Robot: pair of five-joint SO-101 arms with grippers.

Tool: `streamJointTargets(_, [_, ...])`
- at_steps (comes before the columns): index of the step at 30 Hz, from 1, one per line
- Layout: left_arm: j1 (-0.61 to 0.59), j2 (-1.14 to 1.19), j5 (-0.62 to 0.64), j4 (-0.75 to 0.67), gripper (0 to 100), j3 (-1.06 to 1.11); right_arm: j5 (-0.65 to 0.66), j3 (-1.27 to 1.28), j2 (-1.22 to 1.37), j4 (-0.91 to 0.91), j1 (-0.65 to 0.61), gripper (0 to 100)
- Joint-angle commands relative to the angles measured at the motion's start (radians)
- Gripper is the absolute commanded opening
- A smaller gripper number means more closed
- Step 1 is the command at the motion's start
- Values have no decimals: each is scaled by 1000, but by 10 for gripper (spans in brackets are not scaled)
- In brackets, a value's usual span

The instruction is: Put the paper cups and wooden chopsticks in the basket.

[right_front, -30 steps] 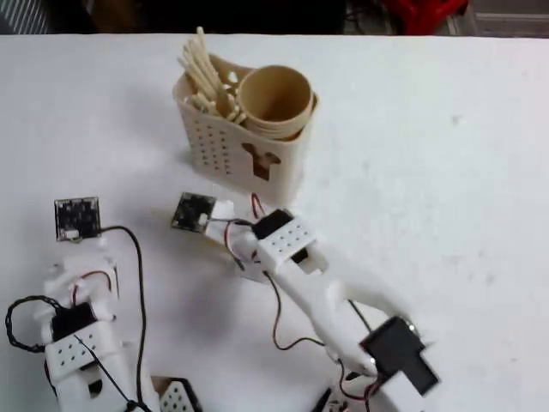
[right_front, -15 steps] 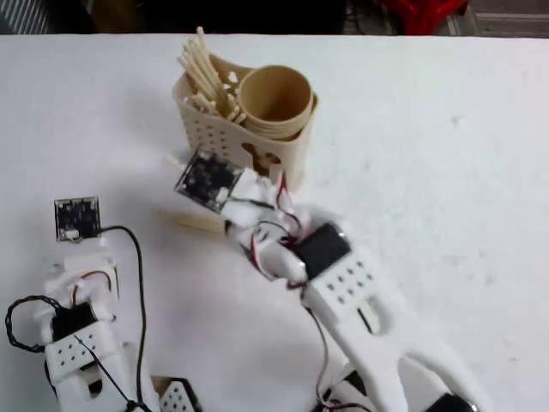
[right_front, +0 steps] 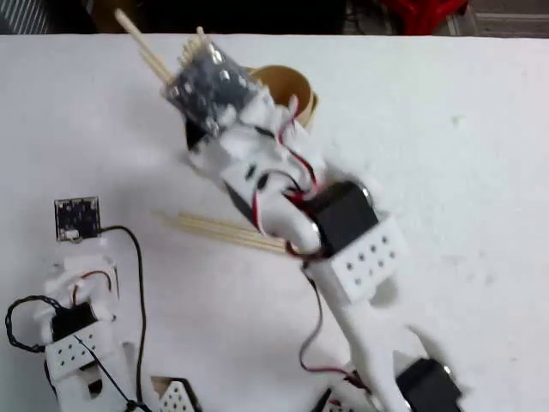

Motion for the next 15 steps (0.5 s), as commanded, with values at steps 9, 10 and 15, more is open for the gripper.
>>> streamJointTargets(9, [12, -13, -9, -23, 77, -3, -103, -324, 236, -137, 111, 16])
streamJointTargets(10, [12, -13, -9, -23, 77, -3, -117, -328, 237, -168, 111, 16])
streamJointTargets(15, [12, -13, -9, -23, 77, -3, -166, -333, 240, -338, 82, 16])
